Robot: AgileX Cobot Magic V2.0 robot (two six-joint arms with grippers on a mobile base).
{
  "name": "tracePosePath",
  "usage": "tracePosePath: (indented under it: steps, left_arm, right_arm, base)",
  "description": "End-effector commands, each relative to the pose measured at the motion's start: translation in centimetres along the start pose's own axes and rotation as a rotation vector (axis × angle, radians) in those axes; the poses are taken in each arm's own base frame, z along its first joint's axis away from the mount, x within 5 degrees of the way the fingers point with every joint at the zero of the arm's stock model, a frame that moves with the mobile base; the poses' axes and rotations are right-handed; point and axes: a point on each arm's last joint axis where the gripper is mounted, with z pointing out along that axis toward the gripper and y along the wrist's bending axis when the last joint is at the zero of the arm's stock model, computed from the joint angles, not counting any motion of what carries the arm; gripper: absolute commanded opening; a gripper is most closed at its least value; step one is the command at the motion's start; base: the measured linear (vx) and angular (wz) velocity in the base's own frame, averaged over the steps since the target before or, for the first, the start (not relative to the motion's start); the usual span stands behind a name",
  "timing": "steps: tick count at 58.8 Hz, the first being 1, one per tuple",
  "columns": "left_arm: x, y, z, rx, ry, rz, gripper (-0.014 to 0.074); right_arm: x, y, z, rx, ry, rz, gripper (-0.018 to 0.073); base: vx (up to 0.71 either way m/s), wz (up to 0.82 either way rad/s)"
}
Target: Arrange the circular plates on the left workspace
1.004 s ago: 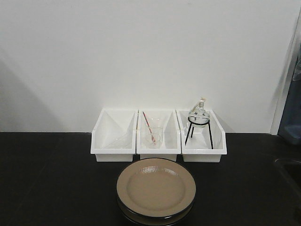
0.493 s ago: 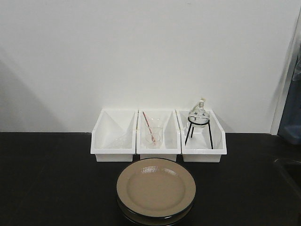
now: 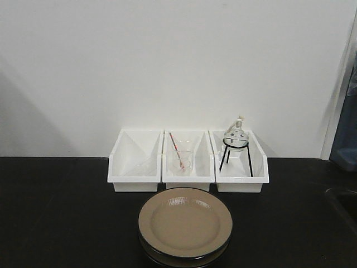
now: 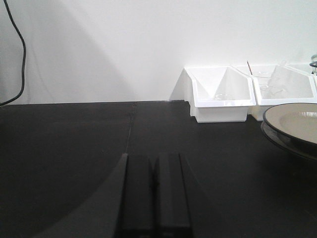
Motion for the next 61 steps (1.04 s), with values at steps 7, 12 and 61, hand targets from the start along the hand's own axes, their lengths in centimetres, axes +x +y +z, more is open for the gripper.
tracePosePath:
  steps: [7,12,61]
  left_arm:
    - [-0.38,0.04,-0.09,-0.004,-0.079,-0.010,0.0002]
    - [-0.38,0.04,-0.09,-0.004,-0.079,-0.010,0.0002]
    - [-0.38,0.04,-0.09,-0.004,-0.079,-0.010,0.0002]
  right_arm:
    - [0.45,-0.06,-1.02,-0.014,-0.114,0.006,-0.0005]
    - [0.54,-0.07,-0.99,-0.013,-0.106,0.006,-0.0005]
    - [0.53,-0.07,-0.99,-0.013,-0.107,0.010,-0.0005]
  base:
    - [0.00,0.00]
    - [0.00,0.00]
    - [0.00,0.00]
